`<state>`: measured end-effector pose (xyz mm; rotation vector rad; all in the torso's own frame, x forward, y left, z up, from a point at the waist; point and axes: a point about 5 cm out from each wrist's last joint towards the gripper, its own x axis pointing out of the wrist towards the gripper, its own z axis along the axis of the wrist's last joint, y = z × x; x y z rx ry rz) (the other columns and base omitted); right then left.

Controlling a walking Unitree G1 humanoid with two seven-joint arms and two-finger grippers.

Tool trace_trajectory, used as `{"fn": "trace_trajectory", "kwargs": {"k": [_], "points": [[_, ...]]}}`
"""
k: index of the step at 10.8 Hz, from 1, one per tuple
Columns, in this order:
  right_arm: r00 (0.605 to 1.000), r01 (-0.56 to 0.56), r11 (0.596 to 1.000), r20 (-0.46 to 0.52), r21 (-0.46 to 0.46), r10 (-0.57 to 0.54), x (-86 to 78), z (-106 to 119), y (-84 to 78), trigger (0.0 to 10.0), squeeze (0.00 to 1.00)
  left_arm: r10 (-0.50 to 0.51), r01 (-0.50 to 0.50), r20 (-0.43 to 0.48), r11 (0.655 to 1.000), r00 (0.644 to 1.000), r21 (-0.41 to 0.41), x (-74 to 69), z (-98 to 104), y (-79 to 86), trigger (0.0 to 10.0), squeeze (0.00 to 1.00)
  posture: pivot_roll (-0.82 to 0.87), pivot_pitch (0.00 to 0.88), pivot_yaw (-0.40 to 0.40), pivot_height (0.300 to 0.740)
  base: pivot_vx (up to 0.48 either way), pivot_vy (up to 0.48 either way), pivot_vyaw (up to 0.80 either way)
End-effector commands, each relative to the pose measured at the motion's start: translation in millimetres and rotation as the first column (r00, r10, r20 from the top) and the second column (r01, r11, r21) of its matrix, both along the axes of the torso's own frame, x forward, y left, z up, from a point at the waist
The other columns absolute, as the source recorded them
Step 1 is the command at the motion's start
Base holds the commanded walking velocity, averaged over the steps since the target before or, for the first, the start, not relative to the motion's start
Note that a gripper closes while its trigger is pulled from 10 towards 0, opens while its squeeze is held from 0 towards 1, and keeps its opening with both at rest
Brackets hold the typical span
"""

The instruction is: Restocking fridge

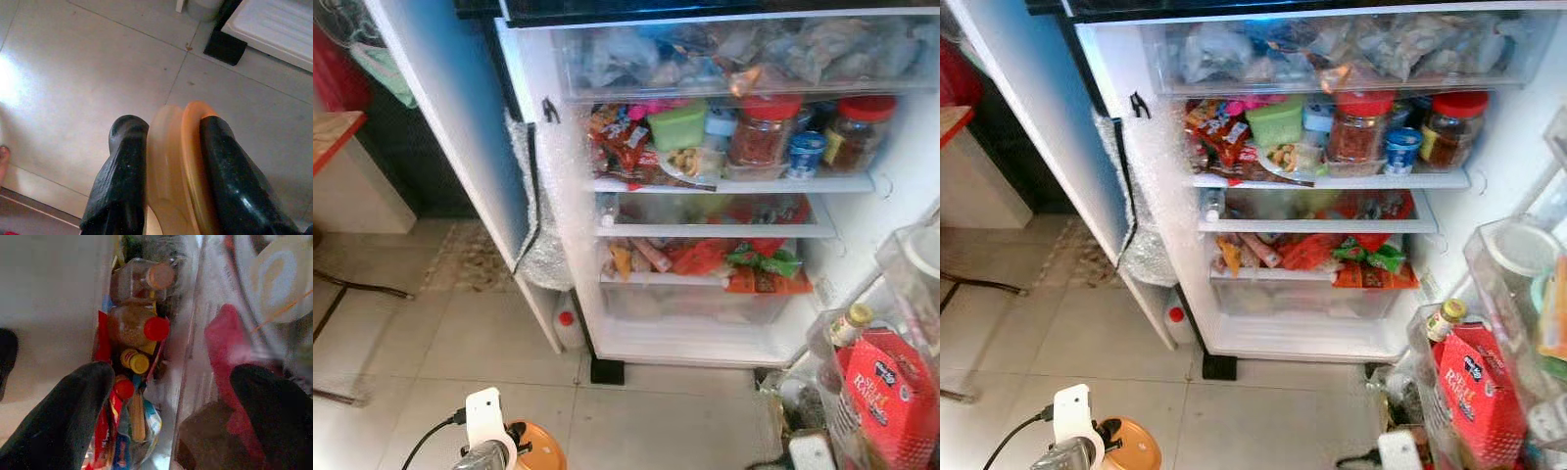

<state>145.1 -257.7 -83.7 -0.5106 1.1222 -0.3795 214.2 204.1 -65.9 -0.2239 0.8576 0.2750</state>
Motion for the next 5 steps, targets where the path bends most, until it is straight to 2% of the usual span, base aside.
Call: {"fn": "trace_trajectory", "kwargs": {"k": [1,2,3,5], "points": [[0.999,0.024,0.999,0.030,0.022,-0.024,7.0,3,-0.5,10.0,0.00,-0.003,0.003,-0.012,1.000,1.000,0.010,-4.5,-2,4.5,10.0,0.00,0.05,0.093,0.049,0.740,0.000,0.000,0.00],[0.999,0.017,0.997,0.049,0.081,-0.021,10.6,2,6.1,10.0,0.00,-0.012,0.012,0.003,1.000,1.000,0.015,-1.7,0,4.9,10.0,0.00,0.05,0.093,0.049,0.740,0.000,0.000,0.00],[0.998,-0.021,0.982,0.063,0.187,0.009,14.2,-2,22.1,10.0,0.00,-0.054,0.051,0.089,0.998,0.995,0.029,15.9,12,5.4,10.0,0.00,0.05,0.094,0.049,0.740,0.000,0.000,0.00],[0.998,-0.049,0.958,0.054,0.284,0.036,11.0,-9,42.9,10.0,0.00,-0.099,0.109,0.208,0.993,0.973,-0.037,42.9,31,0.8,10.0,0.00,0.06,0.092,0.047,0.740,0.000,0.000,0.00]]}}
